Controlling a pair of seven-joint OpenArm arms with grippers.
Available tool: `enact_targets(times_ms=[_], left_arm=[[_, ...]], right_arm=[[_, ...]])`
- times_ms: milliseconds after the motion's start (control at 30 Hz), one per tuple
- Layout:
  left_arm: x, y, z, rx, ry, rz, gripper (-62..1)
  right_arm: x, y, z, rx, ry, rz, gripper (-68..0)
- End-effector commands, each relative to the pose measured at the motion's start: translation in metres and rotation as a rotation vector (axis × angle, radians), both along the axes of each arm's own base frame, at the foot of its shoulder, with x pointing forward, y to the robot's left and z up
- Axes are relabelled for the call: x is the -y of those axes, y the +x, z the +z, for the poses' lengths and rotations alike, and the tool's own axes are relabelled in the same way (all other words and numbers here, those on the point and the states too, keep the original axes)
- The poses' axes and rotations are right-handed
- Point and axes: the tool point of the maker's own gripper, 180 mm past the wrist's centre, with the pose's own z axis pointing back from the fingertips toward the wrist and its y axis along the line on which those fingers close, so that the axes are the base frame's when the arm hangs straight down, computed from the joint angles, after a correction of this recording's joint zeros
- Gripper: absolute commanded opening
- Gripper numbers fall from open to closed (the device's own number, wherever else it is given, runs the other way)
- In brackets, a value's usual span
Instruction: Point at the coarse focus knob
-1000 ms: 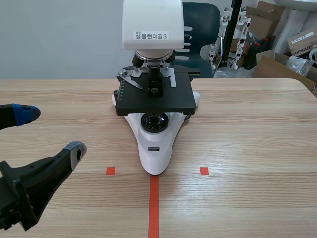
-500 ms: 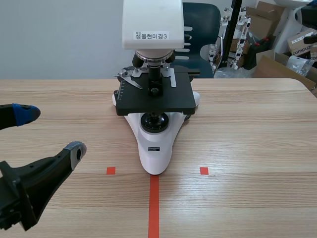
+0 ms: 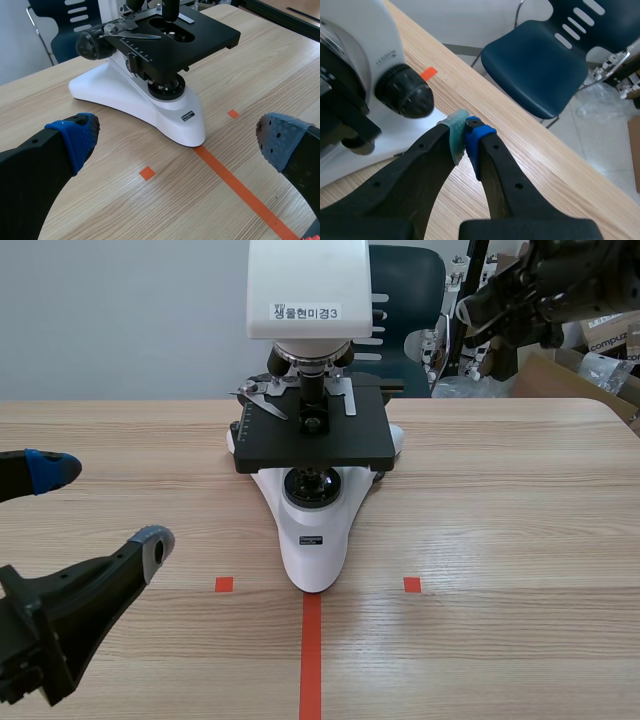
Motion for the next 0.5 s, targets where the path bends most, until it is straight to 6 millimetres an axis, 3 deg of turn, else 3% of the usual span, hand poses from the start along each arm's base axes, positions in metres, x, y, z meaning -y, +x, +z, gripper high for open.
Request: enact_targets(times_ms=[0,233,467], left_arm=[[0.003,-0.002,0.002,0.001,-0.027,0.002,1.4],[0.003,-0.002,0.002,0.001,-0.028,0.002,1.4],[0.003,-0.002,0.002,0.001,-0.026,0.002,1.4]], right_arm=[[-0.001,0.008,0.021,0.046,0.007,0.003,-65.6],[-0.029,0.011,0.006,0.004,-0.044,0.076,-65.6],[-0.034,0.019,-0.002,-0.008,-0.077,0.100,-65.6]])
